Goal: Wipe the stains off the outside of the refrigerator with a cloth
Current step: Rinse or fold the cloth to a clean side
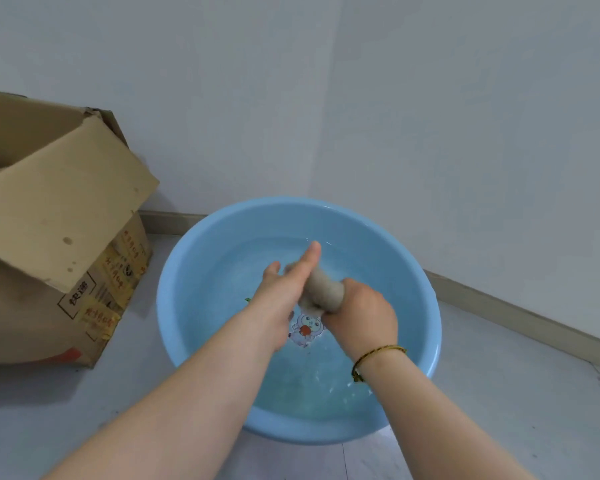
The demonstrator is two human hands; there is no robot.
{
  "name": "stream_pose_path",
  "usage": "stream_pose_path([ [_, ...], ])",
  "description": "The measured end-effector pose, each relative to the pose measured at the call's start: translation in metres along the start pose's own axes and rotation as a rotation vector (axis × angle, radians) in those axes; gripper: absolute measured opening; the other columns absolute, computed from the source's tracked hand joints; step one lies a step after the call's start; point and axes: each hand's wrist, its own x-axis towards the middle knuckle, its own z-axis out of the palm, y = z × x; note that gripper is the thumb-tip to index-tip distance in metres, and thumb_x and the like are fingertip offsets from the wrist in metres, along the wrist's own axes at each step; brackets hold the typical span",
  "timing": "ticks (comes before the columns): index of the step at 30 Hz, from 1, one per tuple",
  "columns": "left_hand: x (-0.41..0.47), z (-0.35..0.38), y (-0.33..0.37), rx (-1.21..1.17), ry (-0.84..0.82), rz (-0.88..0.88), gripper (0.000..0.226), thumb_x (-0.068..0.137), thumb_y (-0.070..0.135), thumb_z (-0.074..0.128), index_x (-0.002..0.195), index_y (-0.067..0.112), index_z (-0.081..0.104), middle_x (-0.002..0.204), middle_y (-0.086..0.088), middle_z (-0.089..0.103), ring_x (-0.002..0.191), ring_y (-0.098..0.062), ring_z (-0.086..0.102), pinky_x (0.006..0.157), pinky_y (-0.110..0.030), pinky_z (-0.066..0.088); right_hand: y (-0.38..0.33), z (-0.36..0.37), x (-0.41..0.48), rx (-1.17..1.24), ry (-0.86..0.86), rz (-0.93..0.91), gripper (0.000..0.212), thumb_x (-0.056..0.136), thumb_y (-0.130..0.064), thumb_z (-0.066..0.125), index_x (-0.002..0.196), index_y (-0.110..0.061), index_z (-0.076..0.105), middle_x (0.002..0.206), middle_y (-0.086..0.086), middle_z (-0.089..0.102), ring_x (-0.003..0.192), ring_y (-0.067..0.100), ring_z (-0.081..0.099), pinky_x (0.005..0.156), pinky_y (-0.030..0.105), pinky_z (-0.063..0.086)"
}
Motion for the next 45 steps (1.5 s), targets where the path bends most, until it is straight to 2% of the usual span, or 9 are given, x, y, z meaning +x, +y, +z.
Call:
stream_pose_path([
  [4, 0.008, 0.009, 0.001, -0.099, 0.192, 0.092, 0.071, 0.075, 0.032, 0.072, 0.134, 0.013, 0.038, 0.097, 0.004, 0.058, 0.089, -0.016, 0.054, 0.077, -0.026, 0.040, -0.008, 0.023, -0.011, -0.117, 0.304, -0.424, 0.043, 0.031, -0.008, 0.082, 0.058, -0.009, 0.050, 0.058, 0.006, 0.055, 0.053, 0.026, 0.057, 0.056, 0.023, 0.039],
  [7, 0.007, 0.009, 0.009, -0.145, 0.152, 0.188, 0.008, 0.079, 0.010, 0.068, 0.084, 0.013, 0.063, 0.068, 0.004, 0.058, 0.053, -0.004, 0.059, 0.054, -0.014, 0.048, -0.017, 0.019, -0.014, 0.213, 0.126, -0.094, 0.034, 0.061, -0.007, 0.072, 0.078, -0.013, 0.043, 0.075, 0.003, 0.056, 0.065, 0.024, 0.057, 0.049, 0.024, 0.033],
  [14, 0.014, 0.008, 0.023, -0.041, 0.013, 0.277, 0.032, 0.086, 0.021, 0.060, 0.055, 0.015, 0.054, 0.046, 0.005, 0.054, 0.044, -0.008, 0.051, 0.054, -0.021, 0.043, -0.025, 0.017, -0.005, 0.984, -0.303, 0.204, 0.023, 0.070, 0.002, 0.063, 0.066, -0.016, 0.049, 0.048, -0.003, 0.048, 0.035, 0.009, 0.039, 0.040, 0.020, 0.034],
  [24, 0.015, -0.014, 0.020, -0.082, -0.428, 0.003, 0.061, 0.093, 0.023, 0.036, 0.033, 0.017, 0.048, 0.036, 0.000, 0.046, 0.038, -0.012, 0.049, 0.046, -0.014, 0.044, -0.008, 0.015, 0.002, 0.822, -0.617, -0.009, 0.030, 0.059, -0.001, 0.059, 0.049, -0.015, 0.034, 0.036, -0.012, 0.032, 0.034, 0.004, 0.027, 0.039, 0.014, 0.024],
  [29, 0.015, -0.022, 0.018, -0.281, -0.322, -0.027, 0.043, 0.093, 0.022, 0.042, 0.056, 0.013, 0.062, 0.050, -0.001, 0.061, 0.047, -0.013, 0.060, 0.054, -0.019, 0.051, -0.002, 0.004, 0.007, -0.001, -0.232, -0.294, 0.014, 0.072, -0.020, 0.067, 0.073, -0.019, 0.054, 0.066, -0.003, 0.060, 0.067, 0.021, 0.056, 0.057, 0.021, 0.031],
  [32, 0.012, -0.027, 0.012, 0.065, -0.409, -0.112, 0.014, 0.088, 0.029, 0.048, 0.093, 0.018, 0.056, 0.081, -0.002, 0.064, 0.072, -0.016, 0.062, 0.068, -0.034, 0.052, 0.013, 0.001, 0.020, -0.320, 0.189, -0.546, 0.026, 0.042, -0.014, 0.077, 0.061, -0.013, 0.060, 0.047, -0.002, 0.054, 0.040, 0.020, 0.052, 0.045, 0.018, 0.027],
  [37, 0.002, -0.016, 0.007, 1.052, -0.562, -0.177, 0.013, 0.082, 0.026, 0.065, 0.082, 0.022, 0.053, 0.074, 0.005, 0.056, 0.067, -0.008, 0.055, 0.053, -0.019, 0.048, 0.024, 0.002, 0.020, -0.493, 0.314, -0.906, 0.026, 0.068, -0.015, 0.039, 0.091, -0.014, 0.051, 0.082, -0.003, 0.072, 0.051, 0.017, 0.055, 0.052, 0.024, 0.038],
  [43, 0.010, 0.005, -0.012, 1.604, -0.082, 0.114, 0.015, 0.081, 0.016, 0.055, 0.095, 0.020, 0.051, 0.085, 0.006, 0.061, 0.076, -0.011, 0.060, 0.062, -0.021, 0.038, 0.007, 0.016, 0.007, -0.512, 0.038, -0.573, 0.041, 0.034, -0.019, 0.081, 0.071, -0.014, 0.065, 0.055, -0.002, 0.062, 0.037, 0.014, 0.052, 0.037, 0.013, 0.018],
  [45, 0.014, 0.005, -0.023, 1.687, 0.070, 0.218, 0.033, 0.084, 0.012, 0.052, 0.116, 0.017, 0.046, 0.110, 0.002, 0.060, 0.105, -0.017, 0.058, 0.069, -0.023, 0.034, 0.001, 0.018, 0.005, -0.491, -0.115, -0.373, 0.031, 0.065, -0.014, 0.073, 0.093, -0.009, 0.061, 0.082, 0.005, 0.067, 0.069, 0.020, 0.066, 0.051, 0.020, 0.029],
])
